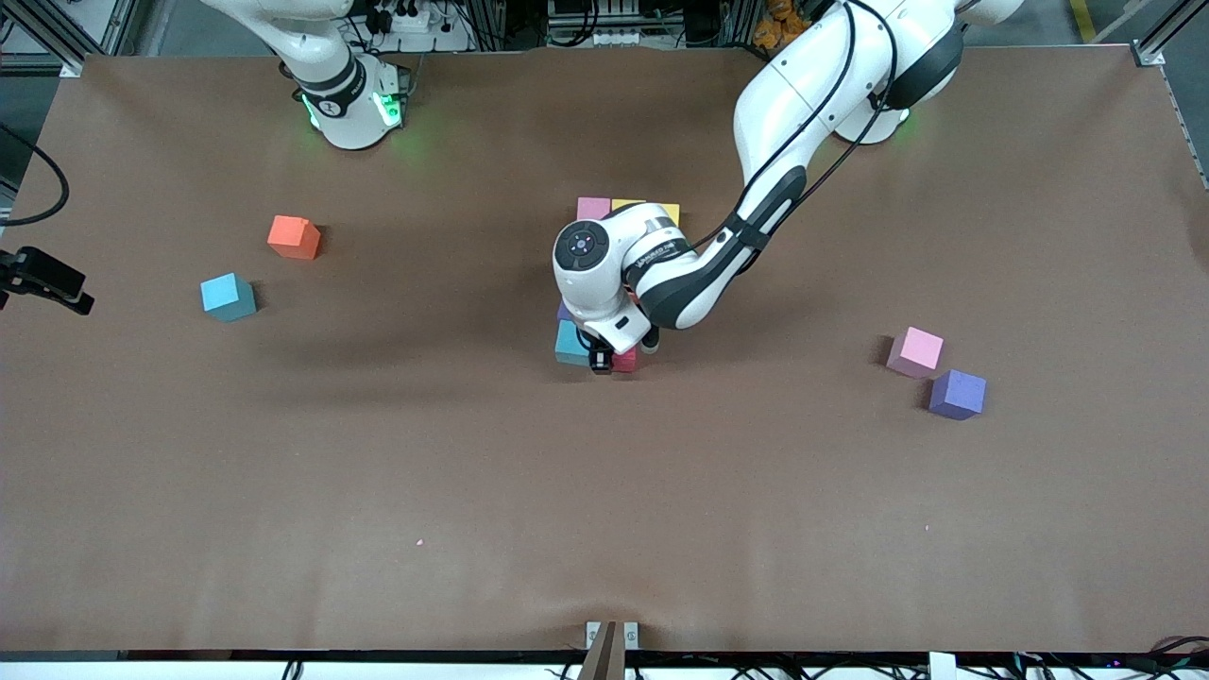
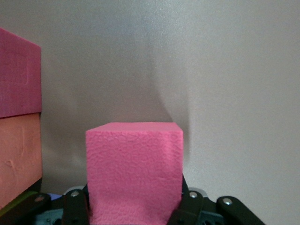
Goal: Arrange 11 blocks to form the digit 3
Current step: 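Lower the pink cube beside the cyan cube and open the left gripper, then move the open left gripper over the light pink cube beside purple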
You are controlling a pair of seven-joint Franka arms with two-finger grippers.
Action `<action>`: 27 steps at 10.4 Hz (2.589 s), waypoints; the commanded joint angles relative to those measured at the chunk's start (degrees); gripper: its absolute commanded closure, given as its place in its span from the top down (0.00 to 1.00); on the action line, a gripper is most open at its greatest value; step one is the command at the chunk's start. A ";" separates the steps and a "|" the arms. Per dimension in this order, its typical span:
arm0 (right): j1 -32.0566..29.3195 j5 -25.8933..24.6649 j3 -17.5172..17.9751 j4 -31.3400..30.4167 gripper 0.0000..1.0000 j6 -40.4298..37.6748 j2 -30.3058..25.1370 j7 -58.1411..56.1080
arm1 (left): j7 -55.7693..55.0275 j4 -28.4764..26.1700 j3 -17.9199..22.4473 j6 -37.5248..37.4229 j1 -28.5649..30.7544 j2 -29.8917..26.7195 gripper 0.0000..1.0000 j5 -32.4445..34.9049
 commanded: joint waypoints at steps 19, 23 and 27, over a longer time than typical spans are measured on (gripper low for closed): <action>-2.96 7.09 0.28 3.00 1.00 -0.78 0.82 -2.90 | 43.18 -4.71 -5.94 -20.07 20.00 -20.73 1.00 -4.21; -2.25 3.30 0.54 3.44 1.00 -0.87 0.82 -3.88 | 74.53 -8.11 -6.29 -20.79 28.79 -27.14 1.00 -7.81; 0.29 -0.22 0.63 3.35 1.00 -5.51 0.90 -3.62 | 104.17 -14.37 -9.44 -20.79 39.93 -32.87 1.00 -8.69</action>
